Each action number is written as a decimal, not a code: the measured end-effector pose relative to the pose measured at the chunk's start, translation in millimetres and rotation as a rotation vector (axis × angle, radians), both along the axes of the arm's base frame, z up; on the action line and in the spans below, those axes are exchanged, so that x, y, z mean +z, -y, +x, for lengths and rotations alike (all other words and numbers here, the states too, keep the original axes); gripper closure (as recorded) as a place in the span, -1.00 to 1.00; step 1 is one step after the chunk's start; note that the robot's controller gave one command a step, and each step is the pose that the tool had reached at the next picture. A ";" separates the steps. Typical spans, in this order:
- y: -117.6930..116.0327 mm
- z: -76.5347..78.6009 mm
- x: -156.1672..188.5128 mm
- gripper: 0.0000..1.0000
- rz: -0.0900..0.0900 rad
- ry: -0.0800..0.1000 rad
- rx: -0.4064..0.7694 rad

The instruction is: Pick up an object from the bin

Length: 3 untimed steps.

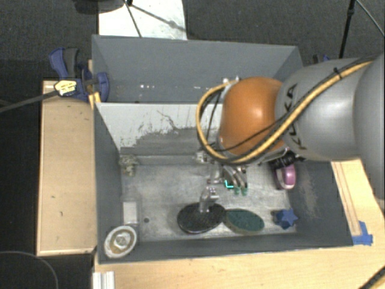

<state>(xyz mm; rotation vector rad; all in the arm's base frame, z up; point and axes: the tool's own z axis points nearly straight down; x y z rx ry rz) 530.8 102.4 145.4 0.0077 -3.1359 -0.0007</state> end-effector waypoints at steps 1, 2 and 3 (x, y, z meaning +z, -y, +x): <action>60.0 22.0 26.4 -1.00 -0.002 0.012 0.206; 43.6 -18.5 -41.2 -1.00 0.000 0.000 0.090; -4.2 -44.8 -74.7 -1.00 0.000 0.005 -0.044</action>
Offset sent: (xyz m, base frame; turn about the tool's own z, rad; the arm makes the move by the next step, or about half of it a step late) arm 0.0204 -0.0579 0.0252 -0.2096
